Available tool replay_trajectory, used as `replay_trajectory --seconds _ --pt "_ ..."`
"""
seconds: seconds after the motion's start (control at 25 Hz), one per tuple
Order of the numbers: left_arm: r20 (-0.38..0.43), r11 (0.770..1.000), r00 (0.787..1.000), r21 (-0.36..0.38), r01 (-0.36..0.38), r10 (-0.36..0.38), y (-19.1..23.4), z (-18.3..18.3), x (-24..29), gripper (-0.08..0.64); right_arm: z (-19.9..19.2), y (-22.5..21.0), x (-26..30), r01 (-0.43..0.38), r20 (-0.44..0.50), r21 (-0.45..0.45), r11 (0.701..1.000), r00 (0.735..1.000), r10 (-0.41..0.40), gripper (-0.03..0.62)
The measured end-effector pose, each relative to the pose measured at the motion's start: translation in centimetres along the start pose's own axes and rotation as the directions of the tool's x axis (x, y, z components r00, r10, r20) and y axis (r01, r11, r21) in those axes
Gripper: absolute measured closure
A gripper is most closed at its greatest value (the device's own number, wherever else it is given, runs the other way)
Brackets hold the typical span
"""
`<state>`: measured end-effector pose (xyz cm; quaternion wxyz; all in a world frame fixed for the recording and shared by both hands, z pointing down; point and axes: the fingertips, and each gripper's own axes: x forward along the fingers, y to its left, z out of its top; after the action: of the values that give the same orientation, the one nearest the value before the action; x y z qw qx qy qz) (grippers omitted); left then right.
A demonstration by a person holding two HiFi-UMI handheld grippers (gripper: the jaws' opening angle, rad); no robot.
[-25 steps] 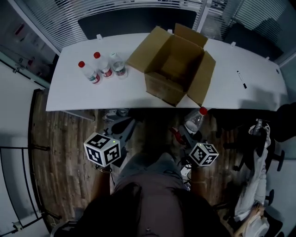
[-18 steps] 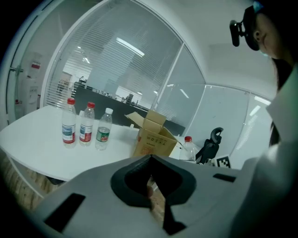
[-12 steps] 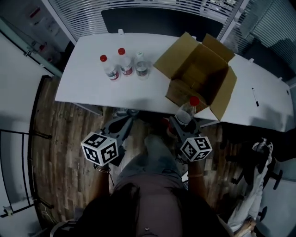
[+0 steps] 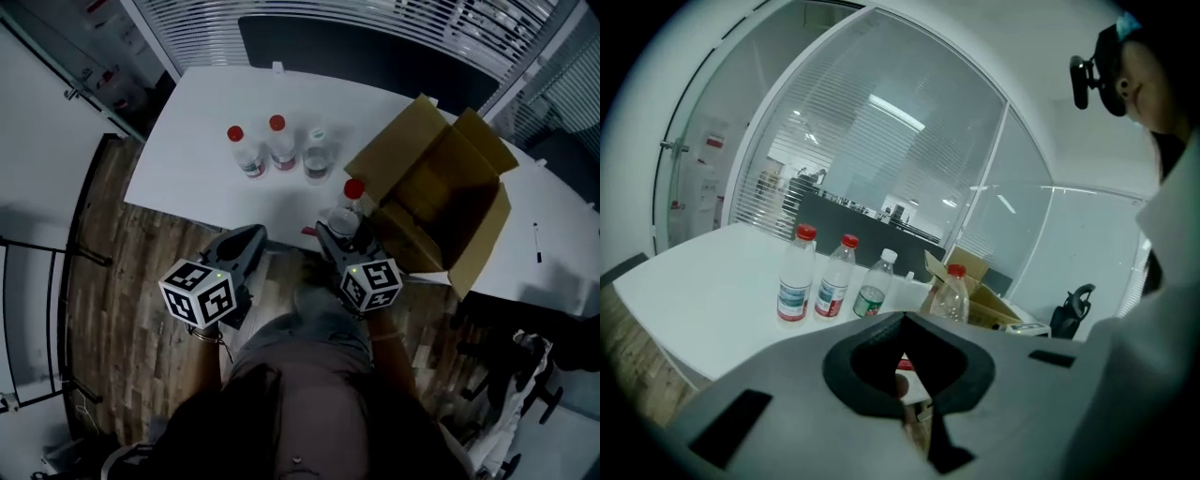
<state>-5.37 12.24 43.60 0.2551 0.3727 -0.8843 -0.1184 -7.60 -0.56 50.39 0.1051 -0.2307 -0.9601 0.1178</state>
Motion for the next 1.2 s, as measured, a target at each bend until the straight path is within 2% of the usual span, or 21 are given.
replay_trajectory --seconds 0.24,0.44,0.6,0.8,1.2 --pt "0.024 0.998 0.998 -0.033 -0.052 0.053 3.1 2.3 2.3 0.554 -1.2 0.1 5.5 -0.077 -0.058 -0.042 0.996 0.996 0.075 0.27" --pt "0.04 0.993 0.994 -0.071 -0.099 0.102 5.4 3.1 2.6 0.554 -3.0 1.2 8.9 -0.153 -0.126 -0.083 0.985 0.982 0.142 0.27" --pt "0.037 0.988 0.99 -0.087 -0.13 0.134 7.3 3.3 2.1 0.554 -4.1 2.1 11.5 -0.176 -0.151 -0.116 0.978 0.976 0.158 0.27" --pt "0.025 0.989 0.991 -0.08 -0.126 0.128 10.0 4.4 1.5 0.554 -4.5 2.9 14.7 -0.155 -0.149 -0.132 0.979 0.98 0.135 0.27" --pt "-0.021 0.998 0.998 -0.026 -0.06 0.059 14.2 7.2 2.0 0.554 -4.4 2.3 18.3 -0.027 -0.106 -0.12 0.992 0.994 0.014 0.27"
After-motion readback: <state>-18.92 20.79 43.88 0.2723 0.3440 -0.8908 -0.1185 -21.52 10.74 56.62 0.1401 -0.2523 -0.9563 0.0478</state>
